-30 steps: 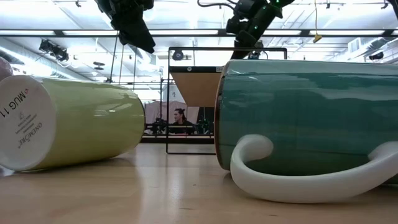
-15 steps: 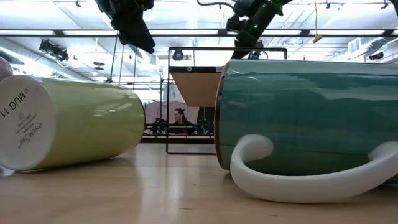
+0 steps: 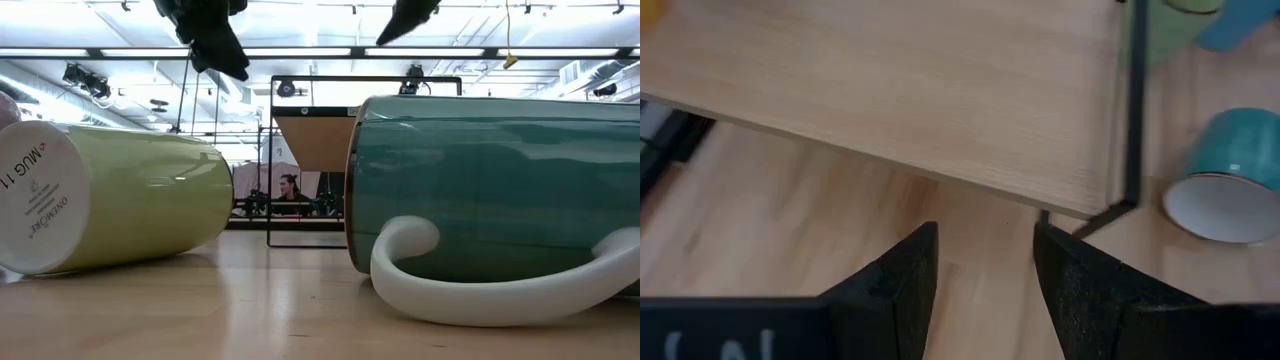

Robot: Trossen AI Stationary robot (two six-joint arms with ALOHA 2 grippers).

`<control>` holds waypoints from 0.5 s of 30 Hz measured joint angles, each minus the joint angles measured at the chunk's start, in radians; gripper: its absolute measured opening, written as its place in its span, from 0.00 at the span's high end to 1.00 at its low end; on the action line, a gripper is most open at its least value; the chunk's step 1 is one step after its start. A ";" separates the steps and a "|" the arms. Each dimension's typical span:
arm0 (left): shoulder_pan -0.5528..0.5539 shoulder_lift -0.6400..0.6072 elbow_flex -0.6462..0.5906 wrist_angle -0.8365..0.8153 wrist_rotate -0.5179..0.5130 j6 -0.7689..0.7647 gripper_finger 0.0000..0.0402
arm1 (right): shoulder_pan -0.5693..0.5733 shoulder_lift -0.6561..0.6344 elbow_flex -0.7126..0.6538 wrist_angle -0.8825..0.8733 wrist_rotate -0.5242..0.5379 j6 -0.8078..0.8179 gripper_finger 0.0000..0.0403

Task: Place coffee mugs
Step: Put the left light green mug on the shelf

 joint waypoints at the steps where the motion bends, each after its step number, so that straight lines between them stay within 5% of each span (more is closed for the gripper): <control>1: -0.009 0.000 0.000 0.000 0.006 -0.005 0.57 | 0.010 -0.015 0.000 -0.016 0.000 0.019 0.57; 15: -0.140 0.000 0.000 0.000 0.197 -0.001 0.57 | 0.134 -0.145 0.000 -0.274 -0.189 0.269 0.57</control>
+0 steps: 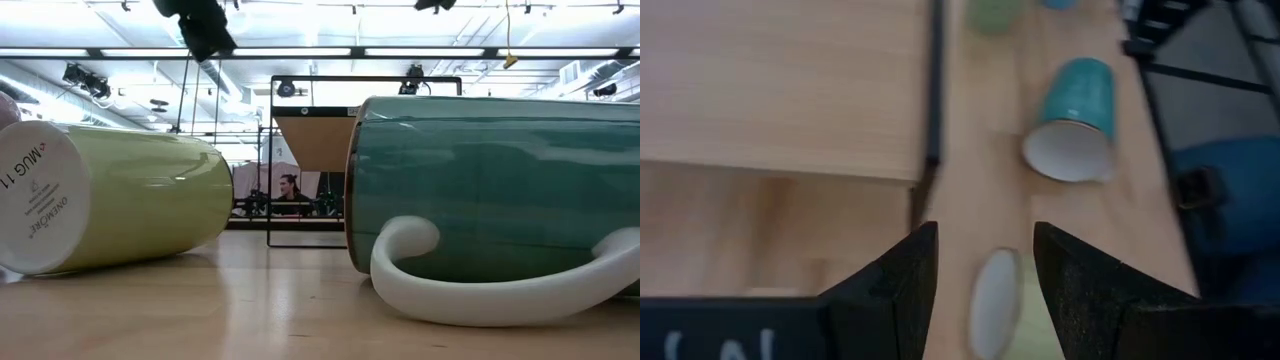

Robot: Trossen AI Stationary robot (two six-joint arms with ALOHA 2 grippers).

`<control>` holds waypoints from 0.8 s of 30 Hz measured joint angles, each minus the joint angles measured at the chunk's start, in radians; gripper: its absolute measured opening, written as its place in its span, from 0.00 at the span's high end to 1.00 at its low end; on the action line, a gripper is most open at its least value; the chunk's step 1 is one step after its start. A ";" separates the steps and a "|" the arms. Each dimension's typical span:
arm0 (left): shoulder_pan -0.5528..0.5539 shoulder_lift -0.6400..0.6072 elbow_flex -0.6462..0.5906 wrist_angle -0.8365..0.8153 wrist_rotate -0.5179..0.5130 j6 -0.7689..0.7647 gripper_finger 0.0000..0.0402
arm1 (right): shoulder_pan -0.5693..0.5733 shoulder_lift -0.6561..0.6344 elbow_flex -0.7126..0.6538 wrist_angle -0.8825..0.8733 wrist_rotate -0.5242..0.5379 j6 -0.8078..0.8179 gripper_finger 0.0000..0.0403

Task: Place coffee mugs
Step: Put the left light green mug on the shelf

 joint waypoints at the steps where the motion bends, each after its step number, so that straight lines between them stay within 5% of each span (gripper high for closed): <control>1: -0.006 0.000 0.000 0.000 0.022 0.000 0.57 | 0.016 -0.001 0.000 -0.005 -0.001 0.001 0.57; 11: -0.041 0.034 -0.102 0.020 0.095 0.027 0.57 | 0.135 0.010 0.000 -0.007 -0.002 -0.001 0.57; 24: 0.052 0.031 -0.351 0.331 0.303 0.027 0.57 | 0.153 0.043 -0.001 -0.001 0.000 -0.002 0.57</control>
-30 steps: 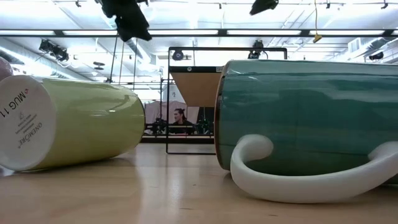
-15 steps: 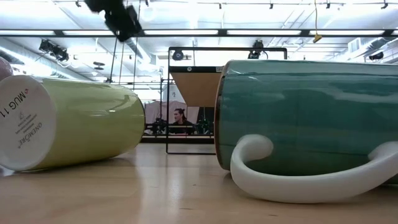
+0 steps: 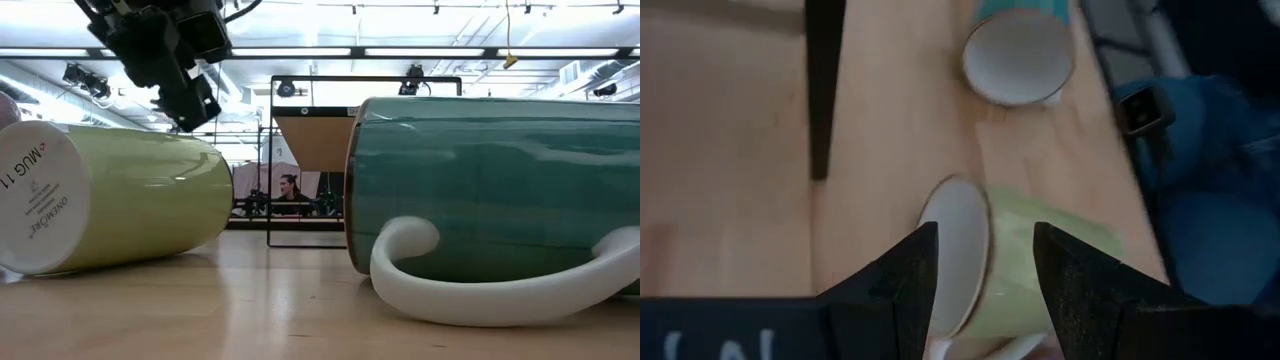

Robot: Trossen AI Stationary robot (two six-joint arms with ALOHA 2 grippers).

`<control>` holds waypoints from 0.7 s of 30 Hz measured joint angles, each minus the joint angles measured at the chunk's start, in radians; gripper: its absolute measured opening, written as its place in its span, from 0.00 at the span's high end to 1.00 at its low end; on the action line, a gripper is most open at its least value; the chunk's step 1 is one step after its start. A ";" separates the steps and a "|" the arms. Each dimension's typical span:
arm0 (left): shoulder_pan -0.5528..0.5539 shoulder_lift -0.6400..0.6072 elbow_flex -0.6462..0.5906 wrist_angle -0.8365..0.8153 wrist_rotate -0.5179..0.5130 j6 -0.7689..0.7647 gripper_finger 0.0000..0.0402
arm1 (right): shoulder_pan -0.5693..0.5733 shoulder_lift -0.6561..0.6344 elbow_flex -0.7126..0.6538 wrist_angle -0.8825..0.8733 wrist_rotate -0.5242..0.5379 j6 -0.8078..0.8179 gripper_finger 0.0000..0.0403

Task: Place coffee mugs
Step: Put the left light green mug on the shelf

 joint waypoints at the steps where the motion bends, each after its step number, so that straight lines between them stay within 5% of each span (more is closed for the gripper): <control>1: 0.007 -0.001 -0.013 0.019 0.021 0.000 0.57 | 0.000 0.004 0.000 0.000 -0.001 0.000 0.57; 21: 0.033 0.012 -0.125 0.190 0.083 -0.027 0.57 | 0.000 0.036 0.000 0.000 -0.002 0.002 0.57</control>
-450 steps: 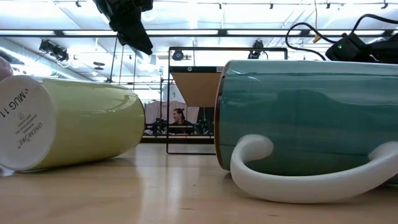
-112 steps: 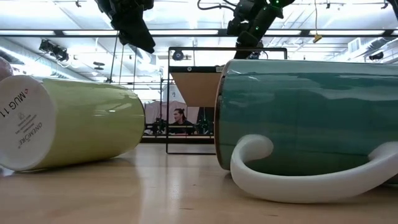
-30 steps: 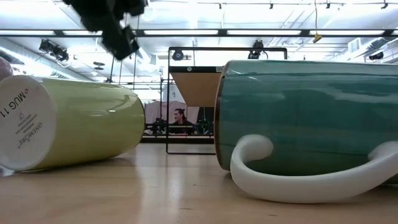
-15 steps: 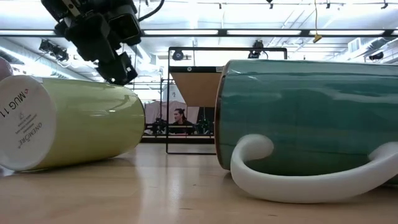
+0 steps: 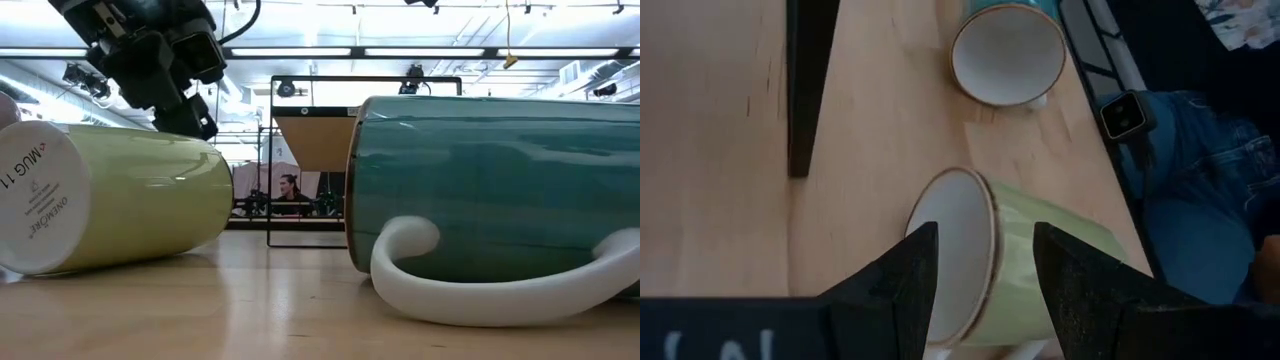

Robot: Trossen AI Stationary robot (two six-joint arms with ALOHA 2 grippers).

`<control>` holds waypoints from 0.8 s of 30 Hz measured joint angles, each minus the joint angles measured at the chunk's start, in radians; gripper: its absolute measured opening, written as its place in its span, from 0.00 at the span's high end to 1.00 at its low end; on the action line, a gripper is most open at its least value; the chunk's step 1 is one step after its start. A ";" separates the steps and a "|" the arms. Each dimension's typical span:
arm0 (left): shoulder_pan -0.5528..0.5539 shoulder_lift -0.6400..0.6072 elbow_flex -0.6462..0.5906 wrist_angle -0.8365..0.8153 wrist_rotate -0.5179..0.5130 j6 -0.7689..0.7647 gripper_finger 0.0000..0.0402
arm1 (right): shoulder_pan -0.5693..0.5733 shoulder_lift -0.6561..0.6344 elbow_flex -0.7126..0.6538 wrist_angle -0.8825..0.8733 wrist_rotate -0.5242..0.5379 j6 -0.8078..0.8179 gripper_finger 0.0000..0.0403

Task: Place coffee mugs
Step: Put the left light green mug on the shelf

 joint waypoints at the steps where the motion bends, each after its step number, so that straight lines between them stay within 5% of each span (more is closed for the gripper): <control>1: 0.000 0.007 0.000 0.003 0.000 0.000 0.57 | 0.000 0.000 0.000 0.000 0.000 0.000 0.57; 24: -0.001 0.250 0.002 0.123 0.271 -0.060 0.57 | 0.000 0.000 0.000 0.000 -0.001 -0.003 0.57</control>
